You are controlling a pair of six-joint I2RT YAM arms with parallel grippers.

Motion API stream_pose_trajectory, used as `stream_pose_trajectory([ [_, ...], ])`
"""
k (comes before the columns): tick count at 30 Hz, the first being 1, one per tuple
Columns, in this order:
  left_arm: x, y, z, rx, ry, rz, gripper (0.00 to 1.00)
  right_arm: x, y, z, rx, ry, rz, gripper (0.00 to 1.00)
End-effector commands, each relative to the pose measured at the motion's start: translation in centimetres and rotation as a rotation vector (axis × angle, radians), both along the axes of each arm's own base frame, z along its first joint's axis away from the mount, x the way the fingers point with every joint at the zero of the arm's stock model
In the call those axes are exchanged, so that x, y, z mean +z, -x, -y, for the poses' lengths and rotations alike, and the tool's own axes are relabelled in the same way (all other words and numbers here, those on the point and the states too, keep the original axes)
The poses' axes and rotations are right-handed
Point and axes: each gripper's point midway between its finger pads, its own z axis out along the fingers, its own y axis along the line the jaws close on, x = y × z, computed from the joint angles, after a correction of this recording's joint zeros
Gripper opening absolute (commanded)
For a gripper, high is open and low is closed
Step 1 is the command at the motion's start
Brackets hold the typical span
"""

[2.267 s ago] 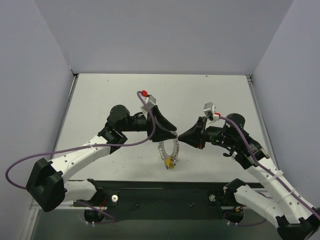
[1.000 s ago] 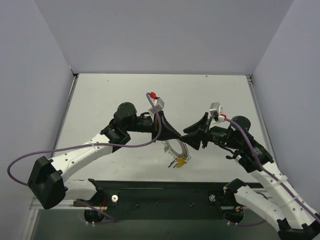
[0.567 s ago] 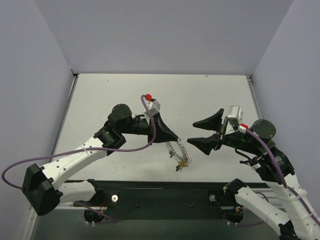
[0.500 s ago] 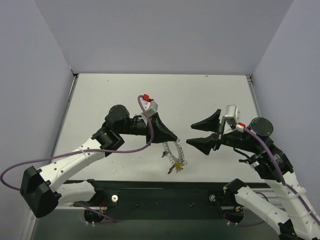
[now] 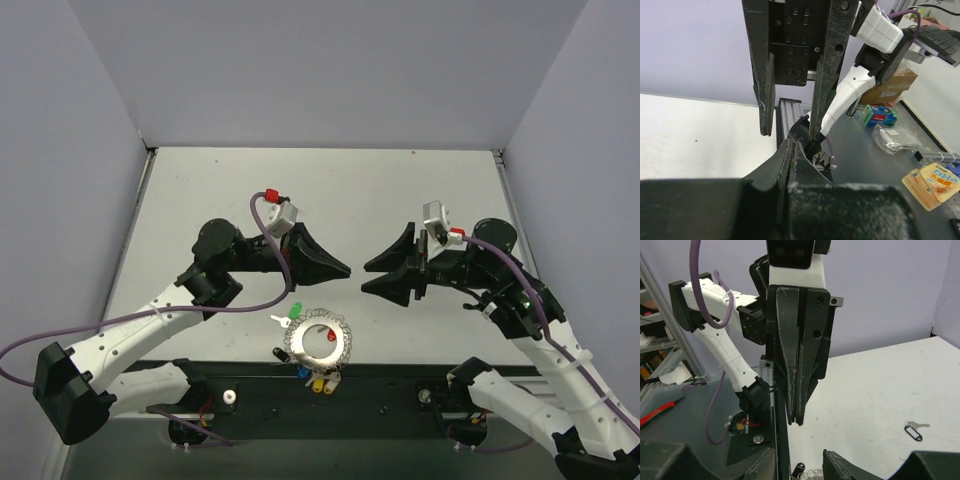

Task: Put the keys on the keyring

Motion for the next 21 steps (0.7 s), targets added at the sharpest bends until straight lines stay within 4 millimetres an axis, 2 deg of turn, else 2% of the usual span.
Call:
stream_pose_trajectory([
  [1,-1.1,-2.2,0.0,0.124,-0.035,-0.028,0.00,-2.1,-2.0,-0.1,-0.088,0.030,-0.005,0.42],
  [3,-2.9,-3.5,-0.4,0.198,-0.084,-0.079,0.00,-4.6,-3.3,0.1,-0.158,0.070,-0.064,0.43],
  [4,-3.6,-5.0,-0.7,0.278,-0.098,-0.107,0.00,-5.7,-4.5,0.5,-0.234,0.085,-0.100,0.44],
  [7,-6.9,-7.9,-2.1,0.429,-0.179,-0.213,0.01,-9.3,-6.0,0.7,-0.318,0.148,-0.202,0.50],
  [8,-7.8,-8.6,-2.6,0.462,-0.194,-0.246,0.06,-10.7,-7.0,0.9,-0.377,0.174,-0.260,0.51],
  [9,-9.7,-9.7,-3.7,0.508,-0.225,-0.298,0.10,-11.9,-7.3,1.0,-0.404,0.194,-0.294,0.52],
  [11,-11.8,-10.7,-4.7,0.543,-0.248,-0.393,0.20,-14.9,-8.0,1.2,-0.467,0.243,-0.404,0.53],
  [12,-13.3,-11.5,-5.7,0.572,-0.265,-0.438,0.30,-15.8,-8.0,1.2,-0.471,0.258,-0.431,0.54],
  [13,-14.2,-11.4,-5.9,0.566,-0.278,-0.473,0.35,-16.8,-8.1,1.1,-0.474,0.276,-0.458,0.54],
  [14,-15.1,-11.6,-6.0,0.570,-0.292,-0.495,0.41,-18.7,-8.0,1.1,-0.475,0.314,-0.503,0.54],
  [15,-15.8,-11.6,-6.2,0.575,-0.304,-0.511,0.50,-19.5,-8.1,1.0,-0.480,0.325,-0.527,0.54],
  [16,-17.0,-11.6,-6.5,0.585,-0.322,-0.535,0.54,-20.4,-8.2,1.0,-0.483,0.341,-0.546,0.54],
  [17,-17.8,-11.6,-6.5,0.587,-0.340,-0.554,0.58,-22.1,-7.9,0.9,-0.473,0.372,-0.583,0.54],
  [21,-20.7,-11.3,-6.6,0.573,-0.401,-0.620,0.63,-24.2,-7.9,-0.4,-0.405,0.370,-0.619,0.54],
])
